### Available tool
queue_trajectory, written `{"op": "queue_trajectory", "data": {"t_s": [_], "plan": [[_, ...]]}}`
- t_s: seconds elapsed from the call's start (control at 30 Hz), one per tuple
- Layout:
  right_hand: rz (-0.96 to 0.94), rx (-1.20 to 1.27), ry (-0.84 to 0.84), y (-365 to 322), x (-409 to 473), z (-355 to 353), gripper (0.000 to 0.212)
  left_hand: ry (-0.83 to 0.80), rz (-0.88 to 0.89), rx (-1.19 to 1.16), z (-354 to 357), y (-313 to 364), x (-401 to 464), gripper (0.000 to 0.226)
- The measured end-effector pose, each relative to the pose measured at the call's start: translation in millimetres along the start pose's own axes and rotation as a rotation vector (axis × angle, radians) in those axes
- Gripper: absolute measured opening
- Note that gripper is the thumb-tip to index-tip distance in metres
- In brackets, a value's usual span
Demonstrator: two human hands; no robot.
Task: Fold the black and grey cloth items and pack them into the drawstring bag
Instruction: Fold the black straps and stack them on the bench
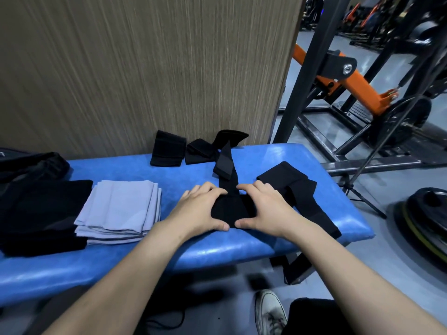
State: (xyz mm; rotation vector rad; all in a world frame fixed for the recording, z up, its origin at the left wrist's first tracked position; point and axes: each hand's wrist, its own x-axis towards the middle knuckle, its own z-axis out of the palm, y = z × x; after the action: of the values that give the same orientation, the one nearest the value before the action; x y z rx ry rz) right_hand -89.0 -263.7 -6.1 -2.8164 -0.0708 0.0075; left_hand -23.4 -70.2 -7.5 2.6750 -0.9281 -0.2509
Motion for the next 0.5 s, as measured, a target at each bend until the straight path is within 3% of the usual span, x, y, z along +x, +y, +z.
{"op": "queue_trajectory", "data": {"t_s": [0.3, 0.4, 0.5], "plan": [[-0.020, 0.057, -0.059, -16, -9, -2, 0.030, -0.153, 0.055, -0.030, -12, -12, -23, 0.070], [-0.057, 0.052, -0.049, -19, -8, 2, 0.030, -0.108, 0.055, -0.059, -11, -10, -30, 0.049], [-0.089, 0.060, -0.017, -21, -4, 6, 0.026, -0.073, 0.073, -0.030, -8, -10, -33, 0.041]]}}
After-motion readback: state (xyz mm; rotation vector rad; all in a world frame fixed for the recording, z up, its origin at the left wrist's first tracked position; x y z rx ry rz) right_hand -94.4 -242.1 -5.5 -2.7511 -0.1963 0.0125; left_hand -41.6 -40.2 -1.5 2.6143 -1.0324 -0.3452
